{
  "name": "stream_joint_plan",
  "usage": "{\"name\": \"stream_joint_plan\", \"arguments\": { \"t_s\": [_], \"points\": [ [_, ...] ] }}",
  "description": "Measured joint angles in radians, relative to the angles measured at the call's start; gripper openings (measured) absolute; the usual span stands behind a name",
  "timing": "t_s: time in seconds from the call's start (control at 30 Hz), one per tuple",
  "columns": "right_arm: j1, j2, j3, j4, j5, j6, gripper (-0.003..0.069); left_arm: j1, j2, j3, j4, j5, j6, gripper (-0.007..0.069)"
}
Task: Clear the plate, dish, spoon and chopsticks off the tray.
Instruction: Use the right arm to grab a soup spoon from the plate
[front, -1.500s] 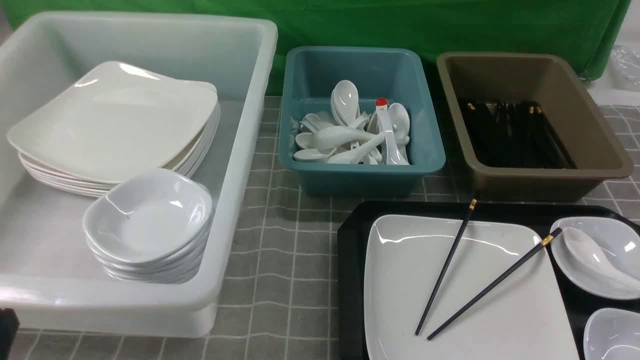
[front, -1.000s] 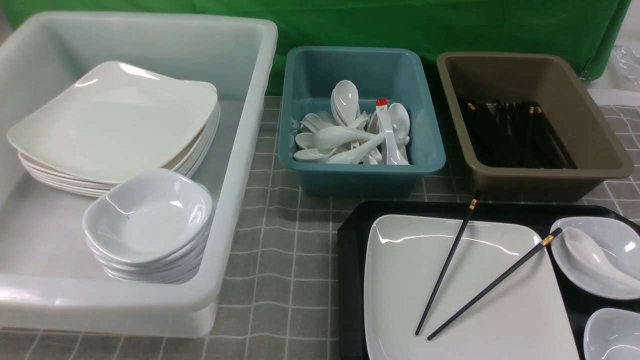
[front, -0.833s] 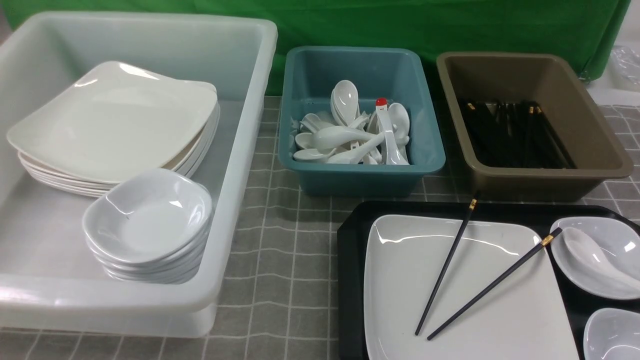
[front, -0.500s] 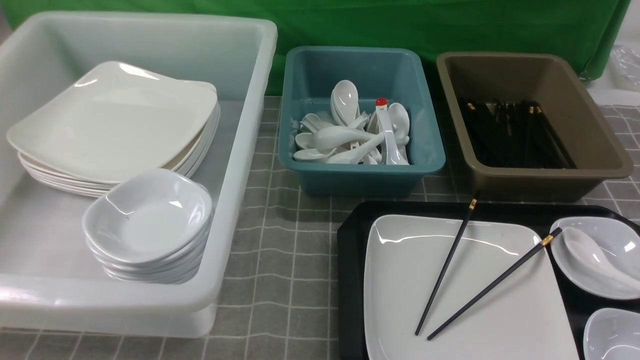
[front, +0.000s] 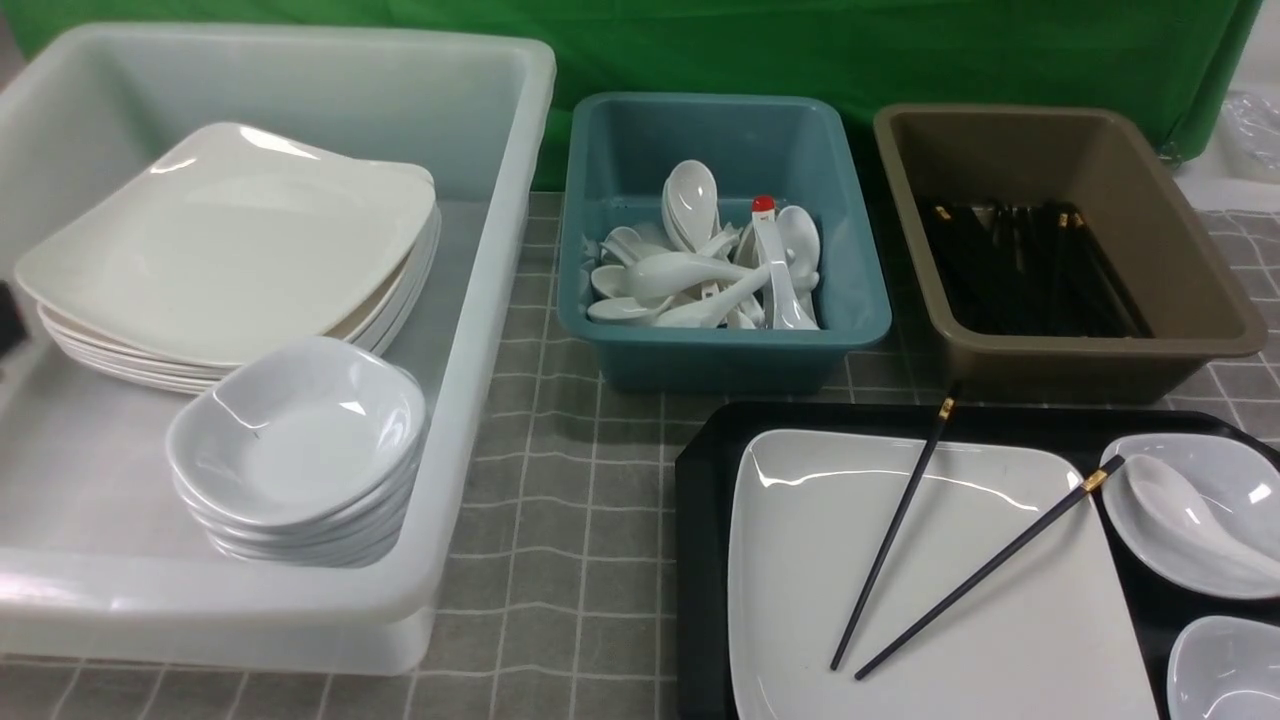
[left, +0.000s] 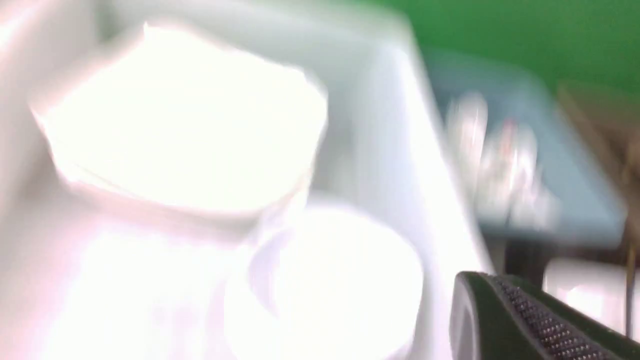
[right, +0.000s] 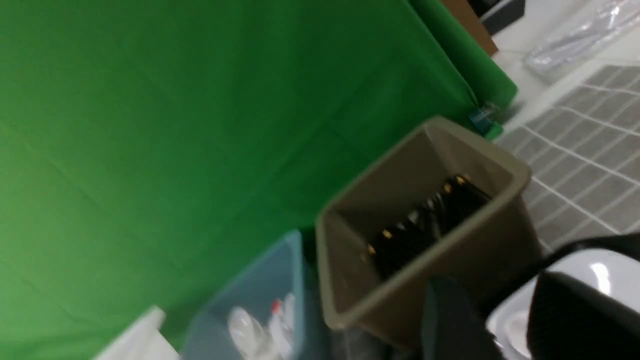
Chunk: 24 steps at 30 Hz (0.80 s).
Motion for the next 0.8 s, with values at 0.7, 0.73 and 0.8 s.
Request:
{"name": "stream_joint_plan", "arguments": {
  "t_s": [0.7, 0.73, 0.8],
  "points": [
    [0.098, 0.851, -0.783, -0.130, 0.943, -0.493, 0.0028, -0.461, 0.478, -0.170, -0.063, 0.004, 0.127, 0.0002],
    [0.091, 0.961, -0.853, -0.132, 1.026, -0.549, 0.0025, -0.526, 0.510, -0.198, -0.037, 0.034, 0.100, 0.0002],
    [0.072, 1.112, -0.935, -0.145, 1.099, -0.620, 0.0020, -0.599, 0.547, -0.229, -0.028, 0.056, 0.077, 0.0002]
  ]
}}
